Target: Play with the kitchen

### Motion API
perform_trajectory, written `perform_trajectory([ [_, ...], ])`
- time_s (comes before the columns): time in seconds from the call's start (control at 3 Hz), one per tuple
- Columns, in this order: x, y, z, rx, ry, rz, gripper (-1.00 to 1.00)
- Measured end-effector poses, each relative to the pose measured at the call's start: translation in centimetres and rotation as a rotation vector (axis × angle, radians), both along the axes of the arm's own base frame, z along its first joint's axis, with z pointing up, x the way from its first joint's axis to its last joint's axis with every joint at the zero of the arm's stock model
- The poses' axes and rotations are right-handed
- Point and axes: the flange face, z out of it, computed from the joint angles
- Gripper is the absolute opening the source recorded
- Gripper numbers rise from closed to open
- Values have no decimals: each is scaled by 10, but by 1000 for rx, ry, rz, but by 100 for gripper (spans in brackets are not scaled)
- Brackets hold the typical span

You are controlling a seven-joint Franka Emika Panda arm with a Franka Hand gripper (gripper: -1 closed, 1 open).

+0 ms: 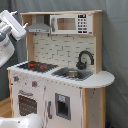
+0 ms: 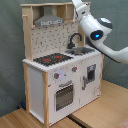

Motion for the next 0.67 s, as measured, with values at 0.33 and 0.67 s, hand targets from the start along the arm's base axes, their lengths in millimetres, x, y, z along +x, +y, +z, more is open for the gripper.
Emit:
perform_trajectory([
  [0.33,6,11,0,84,-37,-11,100],
  [0.67,11,18,2,165,-75,-22,100],
])
